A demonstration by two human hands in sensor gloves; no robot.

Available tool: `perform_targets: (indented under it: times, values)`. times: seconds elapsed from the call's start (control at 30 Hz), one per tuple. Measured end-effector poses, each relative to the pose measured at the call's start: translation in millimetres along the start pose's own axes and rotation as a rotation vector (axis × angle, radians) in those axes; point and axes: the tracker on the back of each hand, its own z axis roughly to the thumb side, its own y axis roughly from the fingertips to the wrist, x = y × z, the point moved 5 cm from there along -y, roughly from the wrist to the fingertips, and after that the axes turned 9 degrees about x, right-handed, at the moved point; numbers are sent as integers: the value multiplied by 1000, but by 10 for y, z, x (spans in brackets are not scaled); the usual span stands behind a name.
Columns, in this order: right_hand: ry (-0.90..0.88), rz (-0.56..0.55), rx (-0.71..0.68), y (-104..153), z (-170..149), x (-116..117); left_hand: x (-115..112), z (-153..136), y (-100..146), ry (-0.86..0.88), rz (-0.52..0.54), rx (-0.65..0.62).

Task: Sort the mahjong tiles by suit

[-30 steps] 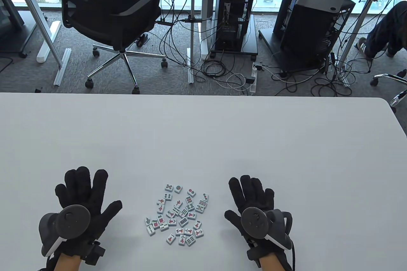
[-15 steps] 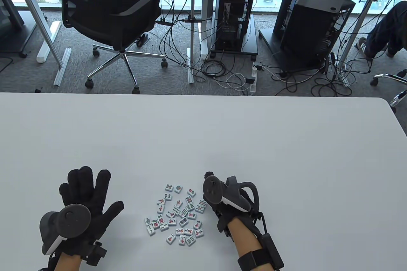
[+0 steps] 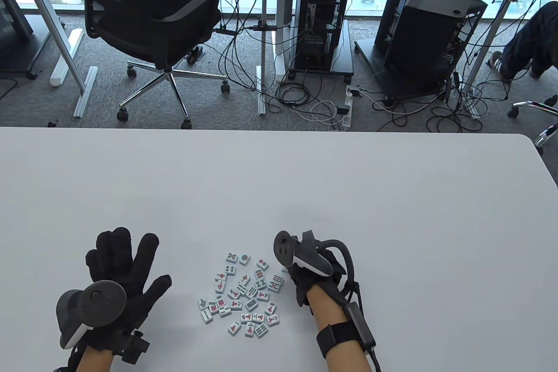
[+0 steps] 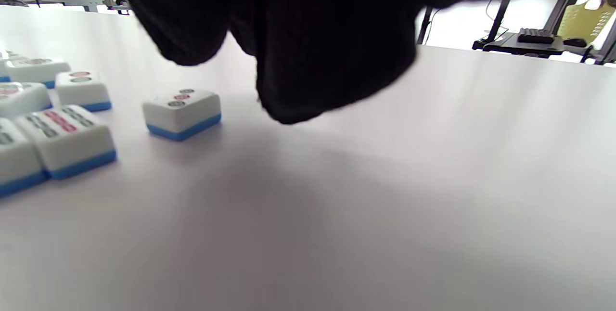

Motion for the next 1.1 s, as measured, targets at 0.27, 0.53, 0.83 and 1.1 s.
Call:
perform_targets:
  times: [0.27, 0.53, 0.83, 1.1]
  values:
    - [28, 52, -53, 4, 119, 40, -45, 11, -5, -11, -19, -4]
    - [108, 75, -48, -54, 216, 190, -20, 37, 4, 12, -7, -24]
    - [154, 7, -94, -48, 272, 190, -119, 65, 1, -21, -46, -37]
    - [123, -29, -144, -14, 262, 174, -95, 85, 10, -27, -47, -34]
